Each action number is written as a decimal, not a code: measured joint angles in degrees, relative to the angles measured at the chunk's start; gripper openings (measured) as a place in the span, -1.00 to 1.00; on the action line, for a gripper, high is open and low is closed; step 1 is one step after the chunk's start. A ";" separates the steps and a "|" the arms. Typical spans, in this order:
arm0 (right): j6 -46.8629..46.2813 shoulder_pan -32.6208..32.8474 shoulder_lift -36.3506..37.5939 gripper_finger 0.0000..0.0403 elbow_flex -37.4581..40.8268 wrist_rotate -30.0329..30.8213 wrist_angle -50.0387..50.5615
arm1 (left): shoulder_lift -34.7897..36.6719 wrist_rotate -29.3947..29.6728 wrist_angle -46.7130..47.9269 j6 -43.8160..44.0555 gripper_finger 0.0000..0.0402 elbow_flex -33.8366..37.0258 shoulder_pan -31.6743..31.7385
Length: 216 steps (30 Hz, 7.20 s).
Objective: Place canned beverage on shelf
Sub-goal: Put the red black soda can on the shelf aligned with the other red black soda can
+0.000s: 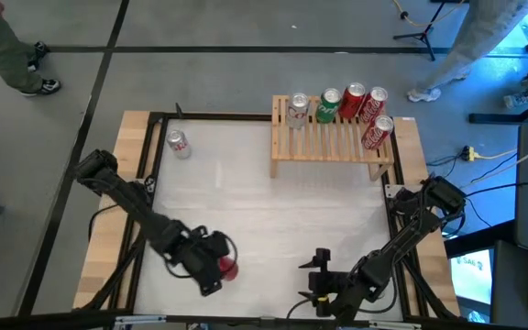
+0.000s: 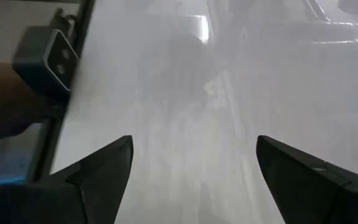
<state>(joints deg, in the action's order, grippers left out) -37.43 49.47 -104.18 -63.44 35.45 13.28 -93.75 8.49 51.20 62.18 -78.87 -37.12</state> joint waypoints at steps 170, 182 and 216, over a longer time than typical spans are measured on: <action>18.58 -17.75 -9.57 0.66 -0.04 2.61 -34.19 | -9.98 26.58 -88.10 -29.72 0.83 42.18 -4.31; 18.75 -18.10 -9.57 0.94 -0.04 2.29 -34.19 | -9.98 26.65 -88.10 -29.73 0.83 42.18 -4.29; 23.32 -24.05 -13.11 0.64 -0.11 -3.61 -46.37 | -9.93 26.29 -91.02 -33.58 0.83 42.16 -3.49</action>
<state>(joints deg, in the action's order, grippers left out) -14.11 25.42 -117.29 -63.55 31.84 -33.09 -103.68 34.78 -39.82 28.60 -36.71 -40.61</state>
